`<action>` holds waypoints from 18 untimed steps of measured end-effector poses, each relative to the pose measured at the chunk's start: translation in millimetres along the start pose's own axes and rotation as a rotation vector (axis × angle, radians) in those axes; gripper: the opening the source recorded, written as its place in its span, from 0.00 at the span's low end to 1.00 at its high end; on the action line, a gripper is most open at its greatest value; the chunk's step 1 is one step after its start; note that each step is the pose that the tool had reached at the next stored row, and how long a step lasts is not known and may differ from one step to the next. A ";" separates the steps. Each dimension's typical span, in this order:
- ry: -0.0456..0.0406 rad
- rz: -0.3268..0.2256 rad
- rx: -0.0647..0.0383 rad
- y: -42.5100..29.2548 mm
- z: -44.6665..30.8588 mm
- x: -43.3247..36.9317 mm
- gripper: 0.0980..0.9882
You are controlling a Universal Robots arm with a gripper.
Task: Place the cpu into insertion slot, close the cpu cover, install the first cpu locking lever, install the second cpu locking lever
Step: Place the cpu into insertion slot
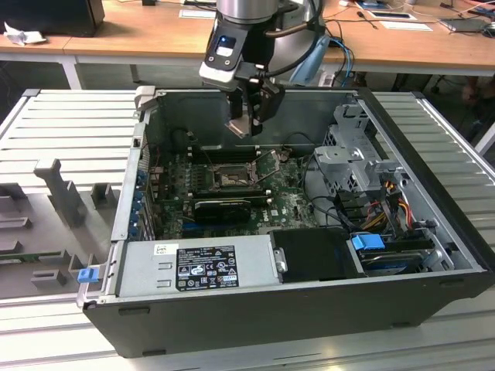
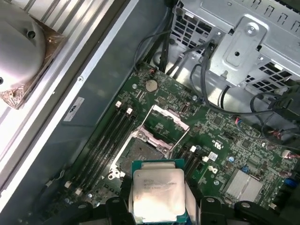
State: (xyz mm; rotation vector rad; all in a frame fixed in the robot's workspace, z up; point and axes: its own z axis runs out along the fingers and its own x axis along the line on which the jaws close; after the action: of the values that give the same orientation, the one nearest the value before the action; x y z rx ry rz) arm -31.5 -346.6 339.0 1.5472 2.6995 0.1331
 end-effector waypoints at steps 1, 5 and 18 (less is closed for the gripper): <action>-0.0009 0.010 0.000 0.0 0.0 0.0 0.48; -0.0039 0.045 -0.001 0.0 0.2 0.0 0.48; -0.0109 0.123 -0.002 -0.1 1.5 0.0 0.48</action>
State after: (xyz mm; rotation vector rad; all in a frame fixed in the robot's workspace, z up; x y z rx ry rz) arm -31.5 -346.5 337.5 1.7079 2.5947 0.1299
